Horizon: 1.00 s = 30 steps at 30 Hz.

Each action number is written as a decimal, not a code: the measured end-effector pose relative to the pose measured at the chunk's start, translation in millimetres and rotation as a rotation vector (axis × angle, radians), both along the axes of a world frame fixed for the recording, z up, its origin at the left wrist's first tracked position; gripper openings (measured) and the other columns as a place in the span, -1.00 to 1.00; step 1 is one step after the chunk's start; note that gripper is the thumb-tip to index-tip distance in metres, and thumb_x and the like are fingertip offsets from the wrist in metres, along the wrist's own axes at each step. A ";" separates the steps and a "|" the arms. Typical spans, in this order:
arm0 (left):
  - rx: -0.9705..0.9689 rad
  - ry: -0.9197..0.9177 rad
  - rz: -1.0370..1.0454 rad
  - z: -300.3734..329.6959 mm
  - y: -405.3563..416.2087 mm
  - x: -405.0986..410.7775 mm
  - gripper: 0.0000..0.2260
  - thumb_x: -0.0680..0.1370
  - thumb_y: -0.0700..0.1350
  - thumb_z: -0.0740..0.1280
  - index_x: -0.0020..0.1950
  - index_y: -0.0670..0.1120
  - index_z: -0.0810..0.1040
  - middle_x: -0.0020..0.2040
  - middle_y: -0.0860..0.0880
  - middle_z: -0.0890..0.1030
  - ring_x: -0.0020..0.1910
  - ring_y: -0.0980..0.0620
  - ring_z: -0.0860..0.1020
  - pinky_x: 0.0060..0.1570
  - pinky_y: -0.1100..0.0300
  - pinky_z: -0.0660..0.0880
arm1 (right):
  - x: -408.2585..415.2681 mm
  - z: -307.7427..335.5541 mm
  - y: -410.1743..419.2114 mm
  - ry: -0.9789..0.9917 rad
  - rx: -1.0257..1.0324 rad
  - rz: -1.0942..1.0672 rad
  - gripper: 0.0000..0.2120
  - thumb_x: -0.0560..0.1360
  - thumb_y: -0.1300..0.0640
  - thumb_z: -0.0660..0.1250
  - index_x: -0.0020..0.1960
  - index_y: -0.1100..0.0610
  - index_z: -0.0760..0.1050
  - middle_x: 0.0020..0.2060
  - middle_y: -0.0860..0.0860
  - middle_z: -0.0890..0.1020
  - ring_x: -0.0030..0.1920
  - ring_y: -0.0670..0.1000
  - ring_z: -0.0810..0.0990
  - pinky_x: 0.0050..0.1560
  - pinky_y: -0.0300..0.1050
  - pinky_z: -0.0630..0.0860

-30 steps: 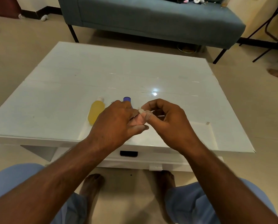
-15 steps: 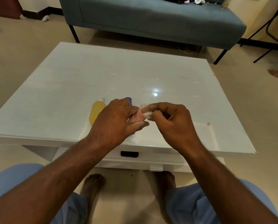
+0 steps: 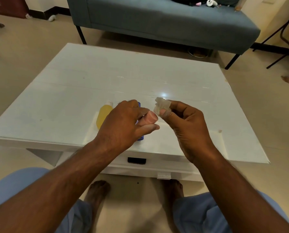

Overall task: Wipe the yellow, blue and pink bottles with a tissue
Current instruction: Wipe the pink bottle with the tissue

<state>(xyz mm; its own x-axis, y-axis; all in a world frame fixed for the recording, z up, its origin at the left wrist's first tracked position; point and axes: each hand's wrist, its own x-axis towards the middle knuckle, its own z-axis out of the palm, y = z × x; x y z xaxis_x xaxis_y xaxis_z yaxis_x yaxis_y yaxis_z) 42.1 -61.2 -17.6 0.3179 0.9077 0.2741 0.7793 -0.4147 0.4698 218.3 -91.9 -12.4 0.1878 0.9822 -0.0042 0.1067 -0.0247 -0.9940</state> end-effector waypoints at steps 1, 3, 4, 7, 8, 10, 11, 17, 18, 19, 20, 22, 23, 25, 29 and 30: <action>0.004 -0.003 0.000 0.9 0.0 0.1 -0.49 0.43 0.34 0.33 0.15 -0.01 0.65 -0.07 -0.03 0.58 -0.10 0.07 0.43 -0.09 0.20 0.30 | -0.4 0.3 -0.8 -0.003 0.006 0.000 -0.75 0.60 0.15 0.45 0.28 0.06 0.68 0.14 -0.05 0.77 0.19 -0.02 0.74 0.37 0.07 0.60; 0.001 0.009 -0.005 2.2 0.4 0.4 -0.48 0.43 0.33 0.33 0.19 -0.01 0.64 -0.05 -0.03 0.58 -0.08 0.09 0.42 -0.07 0.21 0.29 | -0.7 1.1 -1.9 -0.022 0.025 -0.005 -0.81 0.62 0.16 0.42 0.20 0.01 0.70 0.08 -0.06 0.78 0.13 -0.03 0.75 0.32 0.03 0.64; -0.009 0.016 -0.008 2.5 0.5 0.4 -0.48 0.43 0.33 0.33 0.20 -0.01 0.63 -0.03 -0.03 0.58 -0.08 0.09 0.42 -0.07 0.22 0.28 | -0.5 1.3 -2.0 -0.041 0.036 -0.010 -0.83 0.63 0.18 0.41 0.16 -0.01 0.70 0.06 -0.07 0.78 0.11 -0.04 0.75 0.29 0.02 0.66; -0.005 -0.007 -0.012 1.8 1.1 0.1 -0.51 0.43 0.32 0.35 0.14 -0.02 0.66 -0.07 -0.03 0.58 -0.10 0.09 0.43 -0.10 0.21 0.30 | 1.2 1.6 -1.8 -0.079 0.058 -0.025 -0.83 0.65 0.24 0.37 0.06 0.02 0.69 -0.03 -0.07 0.77 -0.01 -0.04 0.77 0.19 -0.02 0.70; -0.002 -0.012 -0.013 1.8 0.9 0.0 -0.51 0.43 0.32 0.35 0.14 -0.02 0.66 -0.07 -0.03 0.58 -0.10 0.09 0.42 -0.10 0.21 0.31 | 1.3 1.9 -2.1 -0.083 0.061 -0.032 -0.84 0.65 0.25 0.37 0.04 0.05 0.70 -0.06 -0.06 0.77 -0.03 -0.03 0.77 0.18 -0.02 0.71; -0.020 0.011 -0.016 1.2 0.8 0.3 -0.49 0.44 0.31 0.34 0.23 0.00 0.62 0.02 -0.03 0.59 -0.06 0.11 0.40 -0.05 0.22 0.27 | 1.1 2.0 -2.9 -0.093 0.060 -0.056 -0.84 0.63 0.26 0.37 0.04 0.09 0.72 -0.06 -0.02 0.78 -0.02 -0.01 0.78 0.20 0.02 0.70; -0.028 0.023 -0.018 1.0 0.9 0.6 -0.46 0.44 0.31 0.34 0.28 0.01 0.59 0.06 -0.02 0.59 -0.03 0.12 0.39 -0.03 0.23 0.26 | 0.6 1.9 -3.1 -0.094 0.061 -0.070 -0.82 0.63 0.26 0.36 0.04 0.10 0.73 -0.05 -0.01 0.79 0.00 0.00 0.78 0.22 0.05 0.69; -0.037 0.002 -0.022 0.2 1.1 0.6 -0.44 0.44 0.30 0.34 0.33 0.01 0.55 0.12 -0.02 0.59 0.00 0.13 0.37 0.00 0.24 0.26 | -2.0 3.9 -2.9 -0.083 0.099 -0.090 -0.82 0.62 0.16 0.43 0.19 0.09 0.72 0.10 -0.02 0.78 0.13 -0.02 0.75 0.29 0.09 0.66; -0.028 0.007 -0.020 0.2 1.2 0.5 -0.44 0.44 0.31 0.34 0.32 0.01 0.56 0.11 -0.02 0.59 -0.01 0.13 0.38 0.00 0.24 0.26 | -1.9 3.8 -2.9 -0.099 0.115 -0.083 -0.82 0.61 0.16 0.44 0.19 0.07 0.72 0.10 -0.04 0.78 0.13 -0.04 0.75 0.28 0.06 0.66; -0.015 0.008 -0.019 0.0 1.3 0.5 -0.45 0.44 0.31 0.34 0.31 0.02 0.57 0.08 -0.01 0.58 -0.02 0.13 0.38 -0.01 0.23 0.27 | -1.9 3.6 -3.3 -0.120 0.133 -0.073 -0.80 0.61 0.17 0.44 0.21 0.04 0.71 0.11 -0.06 0.77 0.13 -0.06 0.75 0.28 0.03 0.67; -0.005 0.004 -0.017 -0.3 1.5 0.5 -0.46 0.44 0.32 0.34 0.29 0.02 0.59 0.04 0.01 0.57 -0.03 0.12 0.39 -0.03 0.22 0.28 | -1.8 3.6 -4.0 -0.143 0.151 -0.057 -0.77 0.61 0.18 0.44 0.24 0.03 0.69 0.14 -0.08 0.76 0.15 -0.08 0.74 0.28 -0.02 0.66; 0.005 -0.006 -0.021 -0.7 1.0 0.9 -0.47 0.43 0.33 0.32 0.24 0.00 0.61 -0.05 0.04 0.53 -0.07 0.11 0.40 -0.06 0.21 0.29 | -1.4 2.6 -4.2 -0.207 0.181 -0.026 -0.71 0.62 0.21 0.43 0.32 0.05 0.65 0.19 -0.09 0.74 0.20 -0.11 0.72 0.29 -0.11 0.64; 0.014 -0.017 -0.026 -0.8 0.6 1.1 -0.47 0.43 0.34 0.32 0.20 0.00 0.63 -0.09 0.05 0.51 -0.09 0.11 0.41 -0.09 0.21 0.29 | -1.3 2.4 -4.2 -0.245 0.190 -0.011 -0.70 0.62 0.23 0.43 0.33 0.06 0.64 0.19 -0.09 0.74 0.20 -0.13 0.72 0.30 -0.14 0.63; 0.044 -0.031 -0.035 0.1 0.0 1.7 -0.52 0.43 0.33 0.32 0.12 0.00 0.66 -0.16 0.07 0.49 -0.13 0.10 0.40 -0.14 0.22 0.27 | -2.0 1.2 -4.9 -0.313 0.199 0.009 -0.71 0.61 0.24 0.45 0.31 0.08 0.66 0.17 -0.07 0.75 0.18 -0.13 0.72 0.29 -0.14 0.64; 0.058 0.011 -0.041 -1.1 -0.9 -0.8 -0.57 0.47 0.22 0.36 0.13 -0.08 0.66 -0.11 0.04 0.45 -0.09 0.09 0.38 -0.10 0.19 0.28 | -5.1 -0.3 -11.2 -0.398 0.241 0.081 -0.71 0.61 0.20 0.43 0.32 0.07 0.66 0.18 -0.06 0.75 0.18 -0.14 0.73 0.24 -0.15 0.66; 0.071 0.012 -0.035 -1.8 -1.1 -2.0 -0.58 0.48 0.20 0.36 0.13 -0.09 0.65 -0.11 0.02 0.46 -0.08 0.08 0.38 -0.10 0.18 0.29 | -5.8 -1.3 -13.1 -0.398 0.232 0.136 -0.67 0.62 0.18 0.43 0.37 0.05 0.63 0.25 -0.07 0.72 0.24 -0.16 0.70 0.29 -0.14 0.64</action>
